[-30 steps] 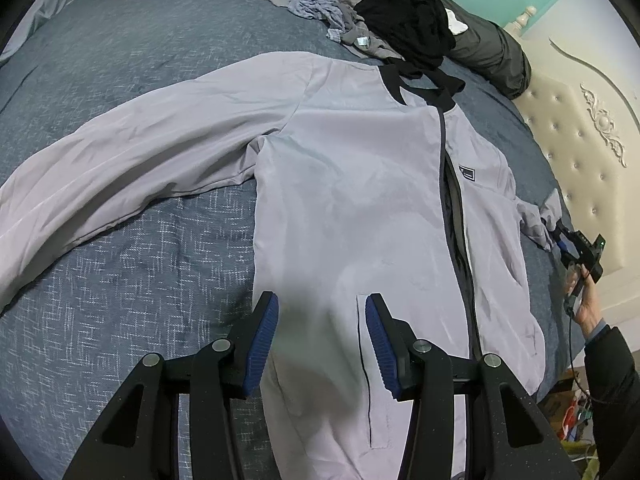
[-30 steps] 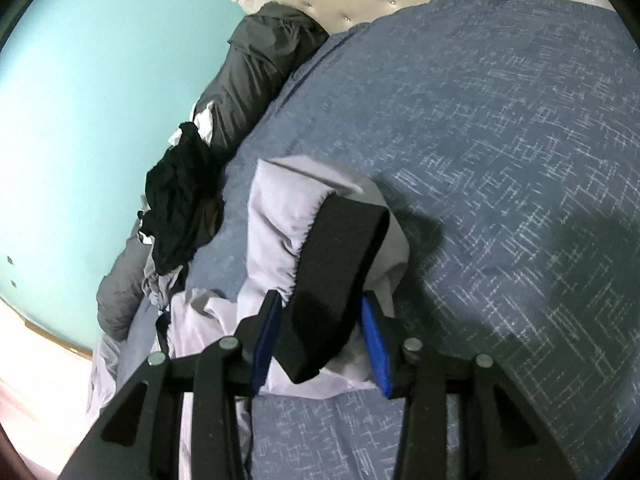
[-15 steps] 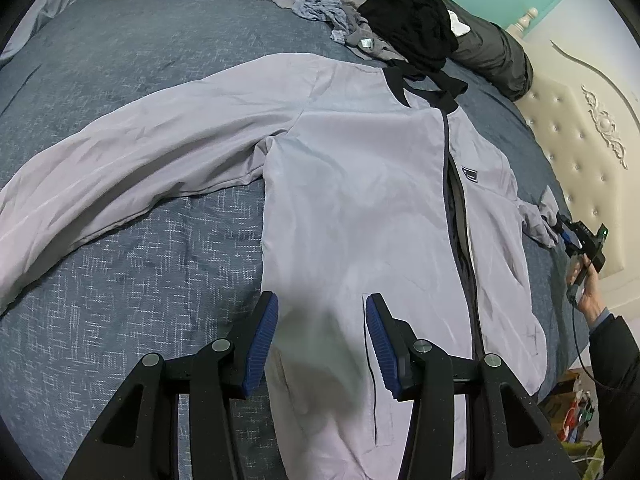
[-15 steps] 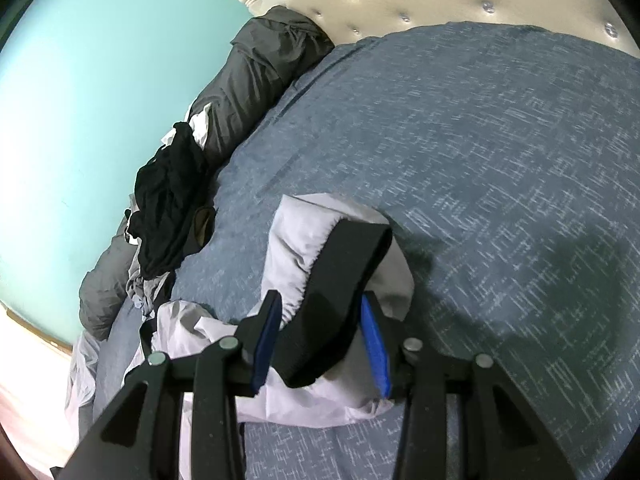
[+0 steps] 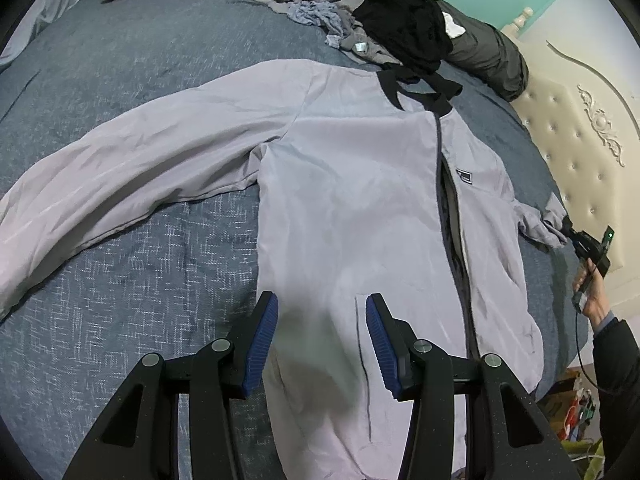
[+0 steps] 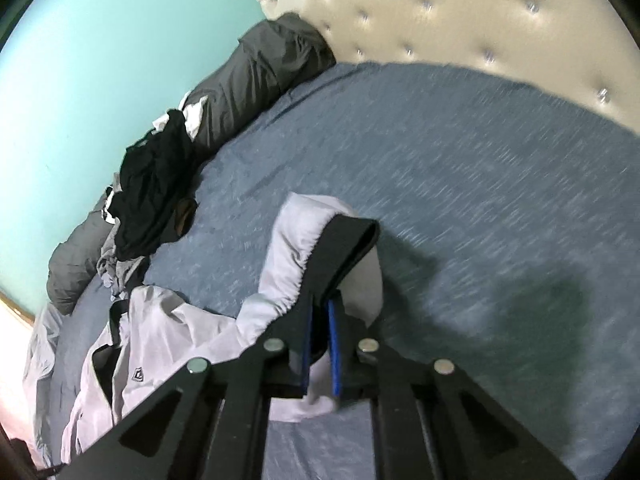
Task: Fold clothes
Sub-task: 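Pull the sleeve outward with the right gripper, lay it flat, release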
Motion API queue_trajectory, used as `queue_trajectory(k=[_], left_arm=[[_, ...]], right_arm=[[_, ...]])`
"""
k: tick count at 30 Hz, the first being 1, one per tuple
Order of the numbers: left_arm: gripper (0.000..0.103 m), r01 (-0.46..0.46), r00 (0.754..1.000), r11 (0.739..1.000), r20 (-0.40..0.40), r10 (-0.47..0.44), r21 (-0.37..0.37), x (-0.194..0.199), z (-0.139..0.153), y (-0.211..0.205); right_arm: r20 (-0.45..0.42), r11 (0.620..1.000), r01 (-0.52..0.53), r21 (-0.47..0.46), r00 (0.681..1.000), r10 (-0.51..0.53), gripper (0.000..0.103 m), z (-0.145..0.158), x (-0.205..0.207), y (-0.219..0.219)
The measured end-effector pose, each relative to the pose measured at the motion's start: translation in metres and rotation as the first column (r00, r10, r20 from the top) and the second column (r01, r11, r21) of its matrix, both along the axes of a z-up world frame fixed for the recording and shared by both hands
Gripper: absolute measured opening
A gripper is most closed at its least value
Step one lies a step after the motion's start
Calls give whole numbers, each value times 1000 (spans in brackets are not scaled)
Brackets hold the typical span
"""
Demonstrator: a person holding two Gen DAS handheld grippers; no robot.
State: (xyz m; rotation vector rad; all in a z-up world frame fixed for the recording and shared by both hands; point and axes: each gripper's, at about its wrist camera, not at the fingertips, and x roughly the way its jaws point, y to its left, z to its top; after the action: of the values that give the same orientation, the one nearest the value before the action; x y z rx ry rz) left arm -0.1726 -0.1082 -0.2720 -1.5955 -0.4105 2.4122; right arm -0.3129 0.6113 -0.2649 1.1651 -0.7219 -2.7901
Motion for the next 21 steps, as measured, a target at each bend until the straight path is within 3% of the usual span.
queue_trajectory(k=[10,21], left_arm=[[50,15,1000,1000,-21,-15,20,11,13,18],[50,-16,1000,1000,-9,16,-7,26,21,7]], right_arm=[[-9,992,78,97,997,-78,6,51,80,86],[143,952,141,273,972,-185,6,35,101,135]])
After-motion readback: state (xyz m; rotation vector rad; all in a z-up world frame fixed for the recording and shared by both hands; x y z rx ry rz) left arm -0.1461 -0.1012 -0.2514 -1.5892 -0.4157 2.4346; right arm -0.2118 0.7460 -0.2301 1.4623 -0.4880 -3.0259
